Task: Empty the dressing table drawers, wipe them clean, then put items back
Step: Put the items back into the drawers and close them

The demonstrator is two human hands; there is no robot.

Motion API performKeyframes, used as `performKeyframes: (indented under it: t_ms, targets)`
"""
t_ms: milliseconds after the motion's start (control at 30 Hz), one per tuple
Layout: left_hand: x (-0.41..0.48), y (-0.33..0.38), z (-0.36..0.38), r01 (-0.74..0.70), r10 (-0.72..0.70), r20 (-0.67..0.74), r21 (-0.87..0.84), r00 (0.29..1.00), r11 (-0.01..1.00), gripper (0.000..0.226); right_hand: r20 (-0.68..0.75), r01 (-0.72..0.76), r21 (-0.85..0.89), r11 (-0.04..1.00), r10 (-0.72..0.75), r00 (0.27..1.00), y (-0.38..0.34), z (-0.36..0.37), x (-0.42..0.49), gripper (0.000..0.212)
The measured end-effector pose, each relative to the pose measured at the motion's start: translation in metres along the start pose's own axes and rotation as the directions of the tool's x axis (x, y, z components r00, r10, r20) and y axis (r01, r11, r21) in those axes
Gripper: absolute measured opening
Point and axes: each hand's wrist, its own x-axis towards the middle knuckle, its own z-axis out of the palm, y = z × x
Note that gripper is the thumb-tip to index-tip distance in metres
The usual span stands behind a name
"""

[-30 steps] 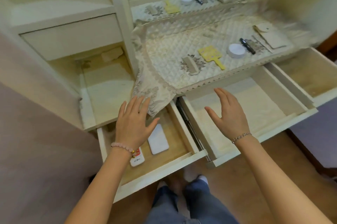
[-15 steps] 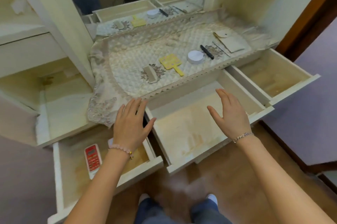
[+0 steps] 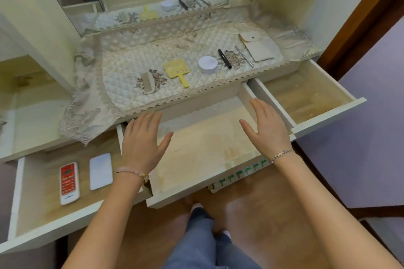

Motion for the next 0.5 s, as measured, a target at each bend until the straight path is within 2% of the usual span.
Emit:
performKeyframes:
  t_ms: [233,500]
  targets:
    - [0.030,0.001,0.019,0.047,-0.047,0.024,-0.008,0.999,0.999,0.067,0.011,0.019,0.005,1.000,-0.019,1.000,0.020,0.010,0.038,0.064]
    - [0.082,-0.022,0.046,0.154,-0.152,0.070,-0.024,0.986,0.988,0.067,0.114,0.059,0.066,0.996,-0.066,0.991,0.012,0.049,0.121,0.062]
